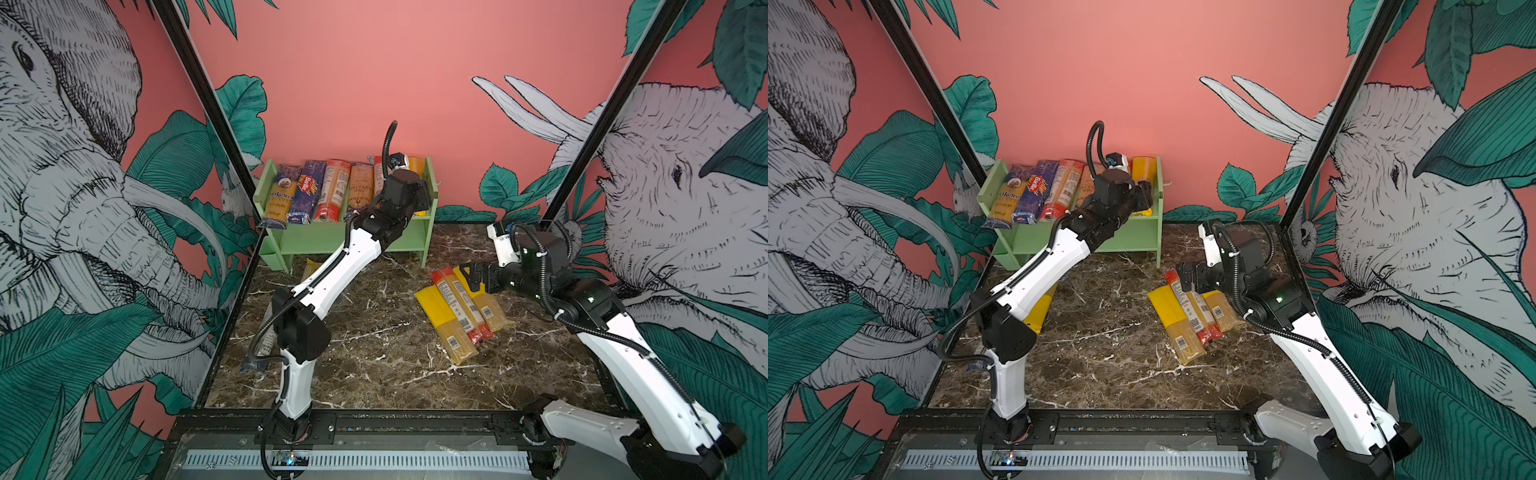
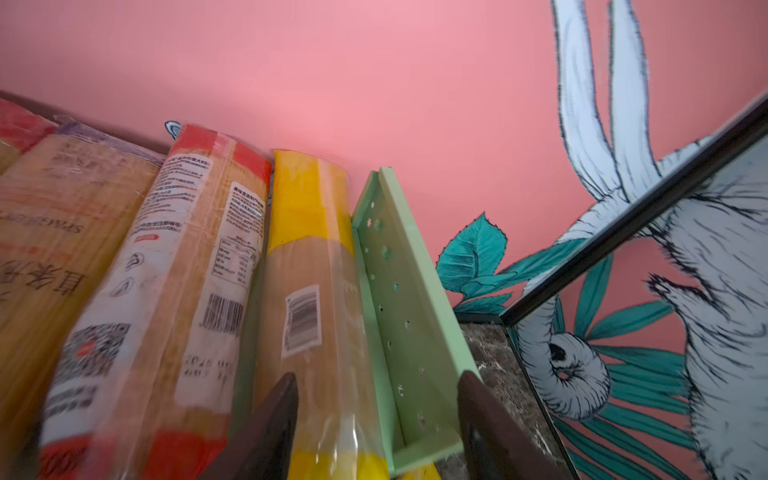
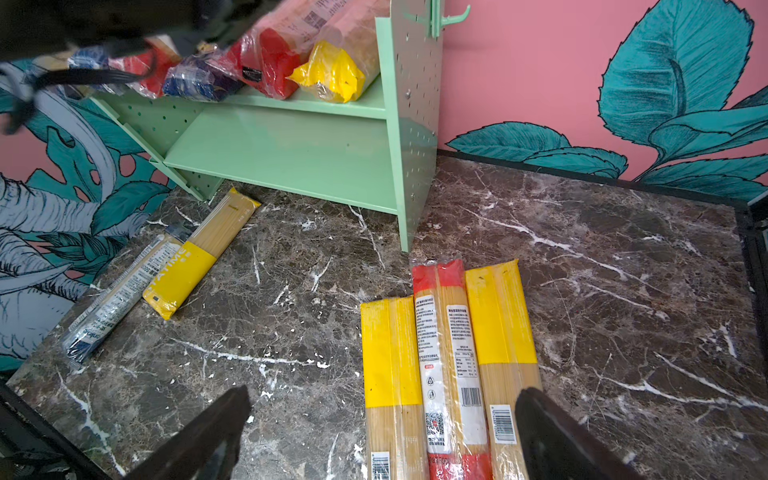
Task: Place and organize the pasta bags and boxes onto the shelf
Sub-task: 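Stand the yellow-ended pack beside the red-ended pack and open the left gripper, then withdraw the left gripper to the table while the right gripper lowers onto yellow packs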
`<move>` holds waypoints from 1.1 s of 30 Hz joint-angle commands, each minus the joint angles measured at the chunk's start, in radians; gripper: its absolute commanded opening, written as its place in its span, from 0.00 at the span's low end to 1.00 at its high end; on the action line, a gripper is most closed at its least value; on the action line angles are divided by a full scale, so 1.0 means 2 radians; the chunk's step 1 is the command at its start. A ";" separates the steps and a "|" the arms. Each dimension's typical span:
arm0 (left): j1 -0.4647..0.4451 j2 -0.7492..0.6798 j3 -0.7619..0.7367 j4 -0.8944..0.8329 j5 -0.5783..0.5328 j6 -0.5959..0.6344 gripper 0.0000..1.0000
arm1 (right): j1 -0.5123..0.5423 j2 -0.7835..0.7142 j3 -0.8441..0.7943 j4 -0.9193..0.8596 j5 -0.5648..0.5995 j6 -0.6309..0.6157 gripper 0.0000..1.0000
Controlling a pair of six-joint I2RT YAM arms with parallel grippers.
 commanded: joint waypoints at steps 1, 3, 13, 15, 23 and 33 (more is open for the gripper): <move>-0.010 -0.094 -0.072 0.035 -0.005 0.019 0.69 | -0.002 -0.007 -0.019 0.003 0.001 0.008 0.99; -0.011 -0.136 -0.125 0.033 -0.012 0.024 0.74 | -0.002 -0.005 -0.038 0.005 0.004 0.010 0.99; -0.013 -0.299 -0.333 -0.044 -0.031 0.068 0.99 | -0.001 -0.014 -0.150 0.051 -0.028 0.045 0.99; -0.014 -0.324 -0.374 -0.060 -0.029 0.068 0.99 | 0.000 -0.015 -0.177 0.069 -0.033 0.052 0.99; -0.016 -0.443 -0.574 -0.071 -0.005 0.026 0.99 | 0.005 0.005 -0.270 0.142 -0.045 0.086 0.99; -0.018 -0.540 -0.707 -0.080 0.003 0.009 0.99 | 0.039 0.043 -0.336 0.197 -0.033 0.103 0.99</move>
